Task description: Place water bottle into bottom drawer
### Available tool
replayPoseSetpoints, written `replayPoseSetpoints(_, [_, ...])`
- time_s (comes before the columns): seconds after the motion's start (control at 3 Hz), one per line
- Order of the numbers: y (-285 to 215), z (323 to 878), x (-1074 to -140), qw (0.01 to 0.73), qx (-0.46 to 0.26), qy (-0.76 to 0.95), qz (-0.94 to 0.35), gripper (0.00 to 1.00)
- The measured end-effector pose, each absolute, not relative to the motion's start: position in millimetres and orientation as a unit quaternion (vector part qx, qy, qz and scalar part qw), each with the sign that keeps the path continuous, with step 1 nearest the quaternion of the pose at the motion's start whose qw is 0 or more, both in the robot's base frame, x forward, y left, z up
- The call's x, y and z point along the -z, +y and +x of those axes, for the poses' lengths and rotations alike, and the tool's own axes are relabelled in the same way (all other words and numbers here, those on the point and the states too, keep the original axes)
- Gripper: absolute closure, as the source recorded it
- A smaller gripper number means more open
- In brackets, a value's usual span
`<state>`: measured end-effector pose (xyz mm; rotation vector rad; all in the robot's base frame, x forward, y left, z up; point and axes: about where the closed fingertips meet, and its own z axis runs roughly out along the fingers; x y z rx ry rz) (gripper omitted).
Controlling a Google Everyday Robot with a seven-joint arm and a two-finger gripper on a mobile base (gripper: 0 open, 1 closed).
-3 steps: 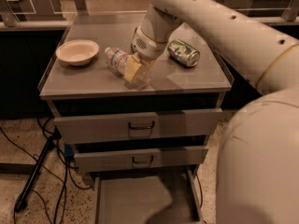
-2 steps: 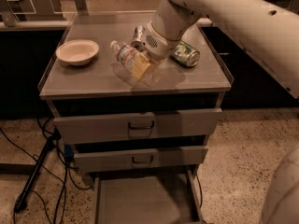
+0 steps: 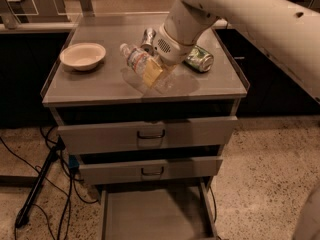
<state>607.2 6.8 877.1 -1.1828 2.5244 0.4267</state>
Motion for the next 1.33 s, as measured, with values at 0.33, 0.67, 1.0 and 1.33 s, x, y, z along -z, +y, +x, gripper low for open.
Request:
replayPoseSetpoints(0.33, [2,579,-878,0.166,-0.154,0.884,-0.409,1.0])
replayPoseSetpoints(0.67, [0,510,-847,0.135,-0.163,0.885,-0.414,1.0])
replayPoseSetpoints(1.0, [0,510,-847,0.135,-0.163,0.885,-0.414,1.0])
replayPoseSetpoints(1.33, [-1,500,-844,0.14,-0.165,0.888,-0.405,1.0])
